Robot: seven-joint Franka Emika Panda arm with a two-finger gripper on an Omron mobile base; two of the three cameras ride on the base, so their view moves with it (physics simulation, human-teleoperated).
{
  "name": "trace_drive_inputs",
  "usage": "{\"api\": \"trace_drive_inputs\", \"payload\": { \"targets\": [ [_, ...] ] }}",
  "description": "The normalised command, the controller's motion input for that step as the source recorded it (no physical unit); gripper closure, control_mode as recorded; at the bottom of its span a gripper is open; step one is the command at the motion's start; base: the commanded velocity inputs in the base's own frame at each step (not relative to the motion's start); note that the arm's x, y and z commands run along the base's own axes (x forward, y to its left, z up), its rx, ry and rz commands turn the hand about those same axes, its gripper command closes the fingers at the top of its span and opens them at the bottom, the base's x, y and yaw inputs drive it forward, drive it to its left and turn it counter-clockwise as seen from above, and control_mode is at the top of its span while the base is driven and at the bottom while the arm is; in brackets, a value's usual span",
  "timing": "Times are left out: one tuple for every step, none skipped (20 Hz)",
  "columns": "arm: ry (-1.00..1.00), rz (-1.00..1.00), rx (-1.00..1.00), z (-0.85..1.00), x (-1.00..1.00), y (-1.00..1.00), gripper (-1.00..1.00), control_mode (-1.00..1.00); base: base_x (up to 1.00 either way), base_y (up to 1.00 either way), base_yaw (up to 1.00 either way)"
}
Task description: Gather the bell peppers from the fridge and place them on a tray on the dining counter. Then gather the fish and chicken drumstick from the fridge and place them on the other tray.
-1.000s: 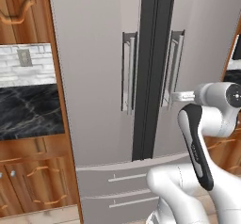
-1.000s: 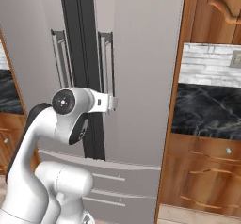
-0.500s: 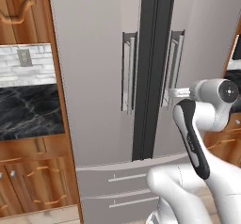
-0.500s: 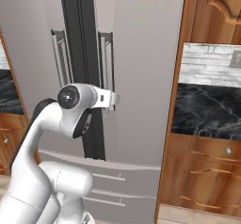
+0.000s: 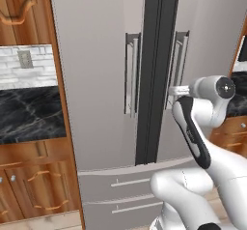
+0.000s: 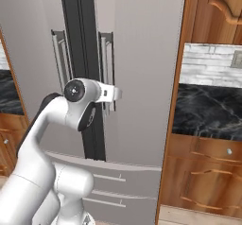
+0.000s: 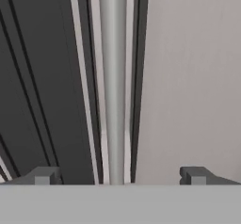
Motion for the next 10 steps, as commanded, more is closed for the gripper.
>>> {"api": "trace_drive_inputs", "payload": {
  "targets": [
    [0.00, 0.00, 0.00, 0.00, 0.26, 0.00, -1.00, -1.00, 0.00, 0.00, 0.00],
    [0.00, 0.00, 0.00, 0.00, 0.24, 0.00, -1.00, -1.00, 0.00, 0.00, 0.00],
    [0.00, 0.00, 0.00, 0.00, 0.21, -0.01, -1.00, -1.00, 0.00, 0.00, 0.00],
    [0.00, 0.00, 0.00, 0.00, 0.19, -0.01, -1.00, -1.00, 0.00, 0.00, 0.00],
    [0.00, 0.00, 0.00, 0.00, 0.15, 0.00, -1.00, -1.00, 0.00, 0.00, 0.00],
    [0.00, 0.00, 0.00, 0.00, 0.14, 0.00, -1.00, -1.00, 0.00, 0.00, 0.00],
    [0.00, 0.00, 0.00, 0.00, 0.14, 0.00, -1.00, -1.00, 0.00, 0.00, 0.00],
    [0.00, 0.00, 0.00, 0.00, 0.16, 0.00, -1.00, -1.00, 0.00, 0.00, 0.00],
    [0.00, 0.00, 0.00, 0.00, 0.17, 0.00, -1.00, -1.00, 0.00, 0.00, 0.00],
    [0.00, 0.00, 0.00, 0.00, 0.23, 0.00, -1.00, -1.00, 0.00, 0.00, 0.00]
  ]
}}
